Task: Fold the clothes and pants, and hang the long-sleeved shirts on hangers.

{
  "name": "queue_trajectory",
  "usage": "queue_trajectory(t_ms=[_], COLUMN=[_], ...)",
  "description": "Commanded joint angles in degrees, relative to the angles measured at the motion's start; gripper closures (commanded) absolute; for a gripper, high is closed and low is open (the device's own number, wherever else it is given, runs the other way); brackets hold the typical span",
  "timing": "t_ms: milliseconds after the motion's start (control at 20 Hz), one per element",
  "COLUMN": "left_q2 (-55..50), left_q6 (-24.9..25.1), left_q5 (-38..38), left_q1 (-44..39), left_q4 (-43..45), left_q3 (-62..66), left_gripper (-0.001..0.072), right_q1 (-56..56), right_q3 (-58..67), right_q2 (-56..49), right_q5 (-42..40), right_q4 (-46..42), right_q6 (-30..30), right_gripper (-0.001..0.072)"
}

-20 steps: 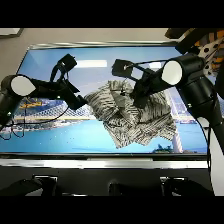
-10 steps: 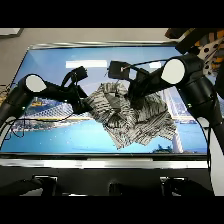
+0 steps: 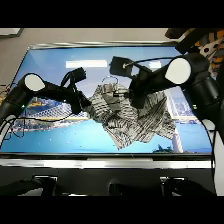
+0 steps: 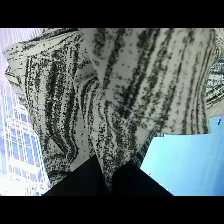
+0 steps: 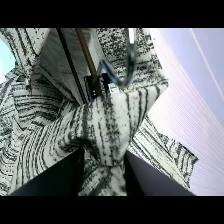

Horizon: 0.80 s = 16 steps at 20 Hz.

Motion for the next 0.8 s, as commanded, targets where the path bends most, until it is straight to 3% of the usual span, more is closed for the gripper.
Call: queue_trajectory(t_ms=[0, 150, 200, 400, 650, 750], left_q2=[1.4, 3.0, 3.3, 3.5, 3.5, 3.5], left_q6=[0.3, 0.3, 0.3, 0.5, 0.5, 0.5], left_q5=[0.1, 0.0, 0.0, 0.0, 0.0, 0.0], left_q1=[0.2, 0.2, 0.2, 0.1, 0.1, 0.1], left_q4=[-0.3, -0.3, -0.3, -0.3, -0.3, -0.3], left_q3=[0.1, 0.1, 0.1, 0.1, 0.1, 0.1], left_gripper=[0.0689, 0.0688, 0.0688, 0.0688, 0.0689, 0.0689], right_q1=[-4.1, -16.3, -20.9, -32.1, -31.9, -30.7], right_q3=[0.0, 0.0, 0.0, 0.0, 0.0, 0.0], right_q2=[3.8, 7.5, 7.7, 4.3, -6.4, -10.0], right_q5=[0.8, 1.1, 1.4, -1.9, -0.3, 0.8], right_q4=[-2.4, -1.2, 0.1, 7.4, 17.8, 20.4], right_q6=[2.7, 2.6, 2.0, -5.2, -16.0, -23.2], right_gripper=[0.0264, 0.0170, 0.0086, 0.0072, 0.0054, 0.0056])
